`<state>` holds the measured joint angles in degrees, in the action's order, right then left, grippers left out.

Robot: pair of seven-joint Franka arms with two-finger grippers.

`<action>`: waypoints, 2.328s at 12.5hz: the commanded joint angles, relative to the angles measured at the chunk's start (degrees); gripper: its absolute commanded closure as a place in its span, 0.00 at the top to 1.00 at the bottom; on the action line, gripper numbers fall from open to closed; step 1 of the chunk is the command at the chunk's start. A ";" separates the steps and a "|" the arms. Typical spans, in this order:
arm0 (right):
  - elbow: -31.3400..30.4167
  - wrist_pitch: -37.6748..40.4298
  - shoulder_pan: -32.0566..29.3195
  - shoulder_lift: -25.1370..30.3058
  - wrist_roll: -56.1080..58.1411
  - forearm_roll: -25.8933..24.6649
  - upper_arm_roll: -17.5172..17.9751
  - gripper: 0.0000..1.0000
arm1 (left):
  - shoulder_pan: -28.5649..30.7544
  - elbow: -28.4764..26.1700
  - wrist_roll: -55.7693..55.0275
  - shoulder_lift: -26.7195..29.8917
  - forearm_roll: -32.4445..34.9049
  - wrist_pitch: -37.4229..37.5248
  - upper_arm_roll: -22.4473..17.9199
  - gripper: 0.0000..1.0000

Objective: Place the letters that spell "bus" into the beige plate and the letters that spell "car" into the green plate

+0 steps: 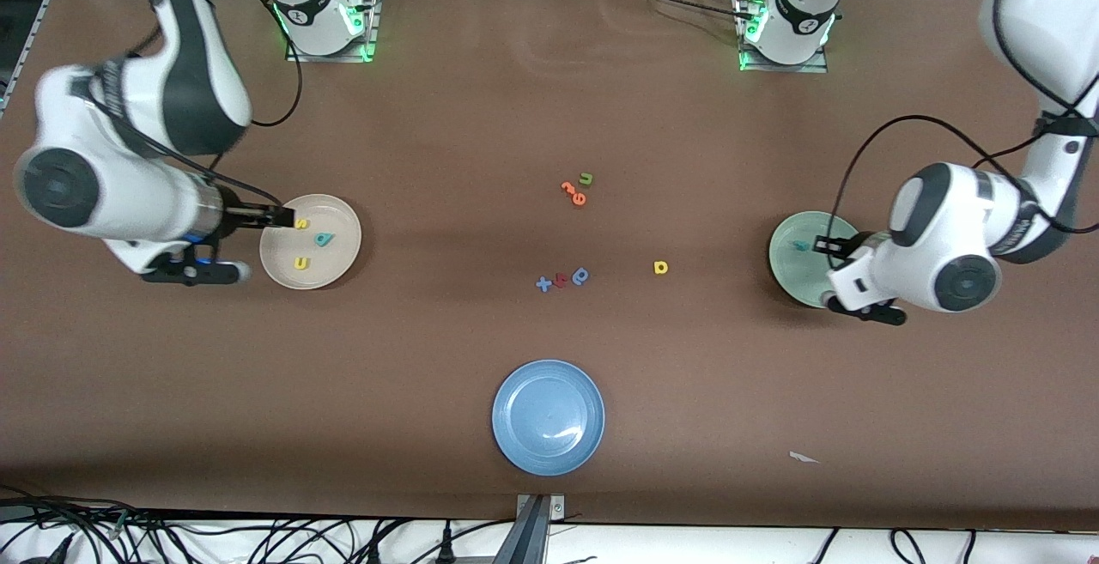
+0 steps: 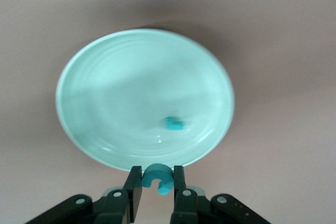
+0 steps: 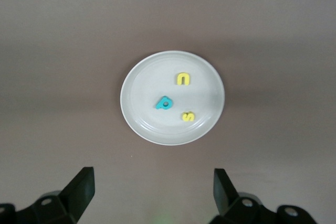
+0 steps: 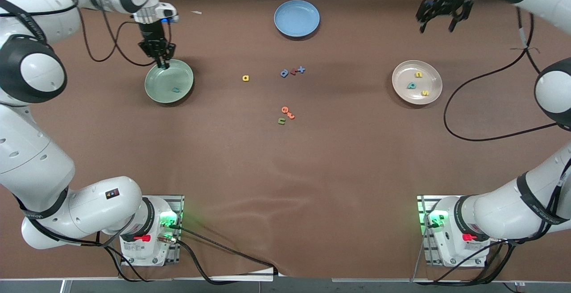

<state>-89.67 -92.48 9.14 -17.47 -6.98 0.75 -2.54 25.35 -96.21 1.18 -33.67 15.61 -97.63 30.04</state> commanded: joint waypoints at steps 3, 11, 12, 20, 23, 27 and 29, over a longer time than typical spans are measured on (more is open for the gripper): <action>1.34 1.52 -7.72 8.04 3.47 0.75 2.35 1.00 | 1.28 -1.43 2.16 -4.03 2.66 -3.09 0.37 0.25; -2.25 1.95 -11.16 16.58 3.38 -0.75 5.53 1.00 | 1.81 -0.73 -3.25 -1.14 2.41 -3.35 4.91 0.99; -2.79 2.83 -11.07 17.11 3.38 -0.49 5.53 1.00 | 1.99 -0.12 -8.51 -1.05 0.84 -3.44 7.72 0.99; 0.19 -0.59 -11.07 17.20 2.68 -0.57 7.63 1.00 | -15.57 -0.38 -49.92 -6.93 -3.14 -27.15 8.56 0.91; 0.55 -1.65 -10.64 15.62 2.93 -1.36 7.64 1.00 | -23.31 -0.38 -57.76 -8.51 0.47 -27.52 2.41 0.85; 0.37 -1.38 -8.96 16.41 3.20 -1.54 6.68 1.00 | -24.03 -0.29 -63.83 -10.88 0.56 -34.00 1.42 0.79; 0.20 -1.21 -8.79 17.02 3.20 -1.63 6.59 1.00 | -25.60 -0.29 -64.80 -11.42 1.87 -34.47 -0.15 0.77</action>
<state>-89.41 -94.16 -0.44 -1.57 -3.98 0.07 4.66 1.63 -97.20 -60.92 -44.36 15.14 -131.15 31.53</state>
